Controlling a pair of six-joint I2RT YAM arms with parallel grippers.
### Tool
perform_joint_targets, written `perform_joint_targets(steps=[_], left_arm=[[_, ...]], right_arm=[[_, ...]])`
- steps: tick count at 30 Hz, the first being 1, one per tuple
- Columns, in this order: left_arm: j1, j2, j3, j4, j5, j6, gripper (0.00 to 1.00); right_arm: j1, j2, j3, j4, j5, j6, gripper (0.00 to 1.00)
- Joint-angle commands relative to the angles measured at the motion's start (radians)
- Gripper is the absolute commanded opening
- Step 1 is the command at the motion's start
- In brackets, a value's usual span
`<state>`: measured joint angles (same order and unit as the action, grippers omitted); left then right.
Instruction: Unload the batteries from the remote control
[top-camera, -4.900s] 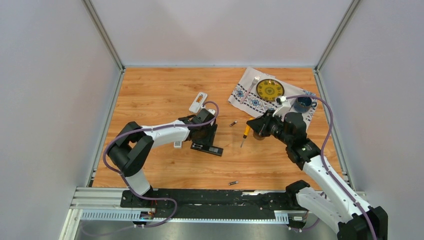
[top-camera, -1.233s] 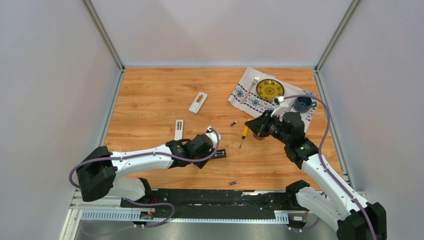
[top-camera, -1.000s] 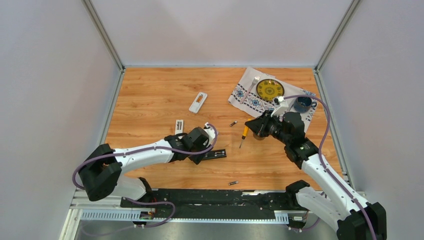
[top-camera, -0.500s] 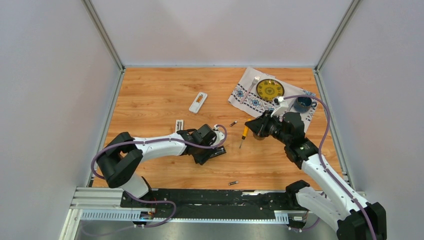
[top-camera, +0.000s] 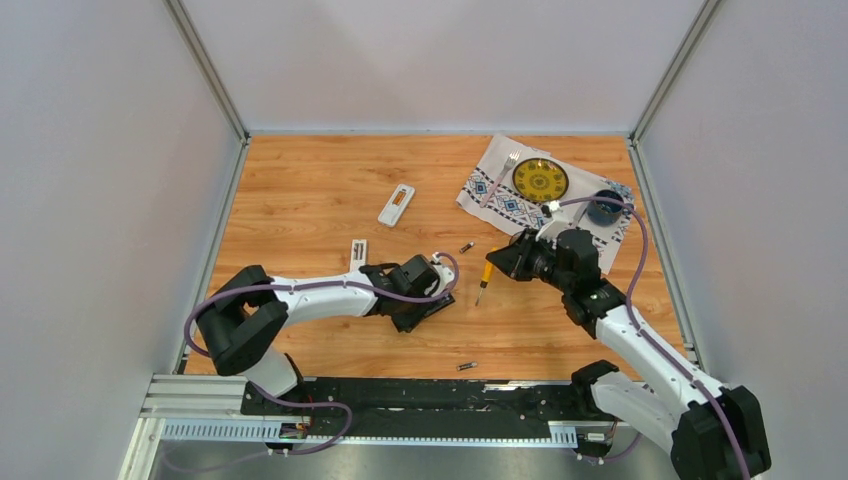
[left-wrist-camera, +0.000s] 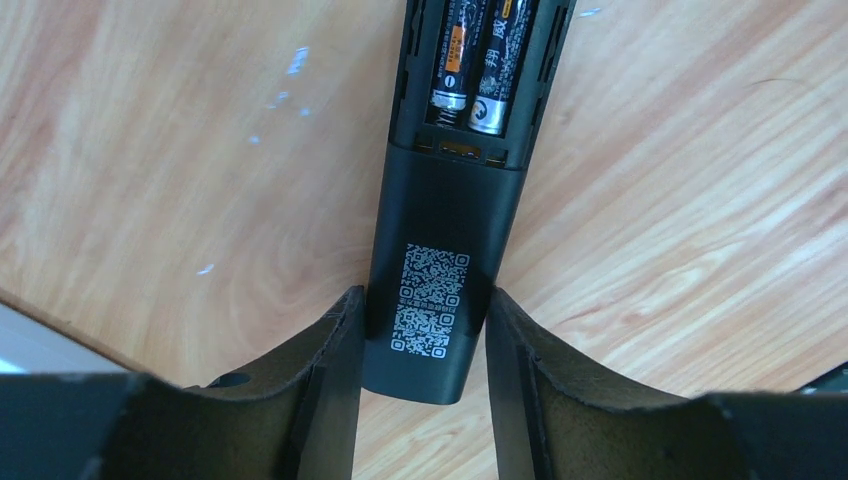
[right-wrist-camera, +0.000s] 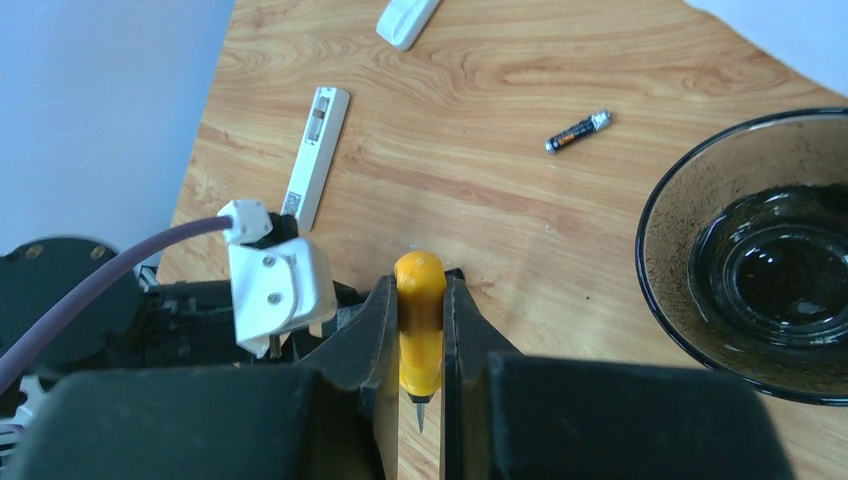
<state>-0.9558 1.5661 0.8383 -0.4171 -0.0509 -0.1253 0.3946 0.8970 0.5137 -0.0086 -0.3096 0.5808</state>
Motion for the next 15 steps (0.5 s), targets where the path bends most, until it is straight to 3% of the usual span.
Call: perform_joint_targets(steps=[1,8,12,15], left_arm=[[-0.113,0.018,0.027,0.032,0.042,-0.106,0.25],[-0.178,0.060,0.052,0.021,-0.081,-0.209,0.26],[-0.198,0.045,0.018,0.052,-0.102,-0.243,0.45],[-0.205,0.015,-0.019,0.069,-0.121,-0.255,0.53]], right_arm=[[-0.003,0.054,-0.018,0.125,-0.036,0.048,0.00],[0.001,0.092,-0.038,0.168,-0.037,0.060,0.00],[0.009,0.114,-0.044,0.183,-0.037,0.062,0.00],[0.018,0.129,-0.055,0.209,-0.039,0.063,0.00]])
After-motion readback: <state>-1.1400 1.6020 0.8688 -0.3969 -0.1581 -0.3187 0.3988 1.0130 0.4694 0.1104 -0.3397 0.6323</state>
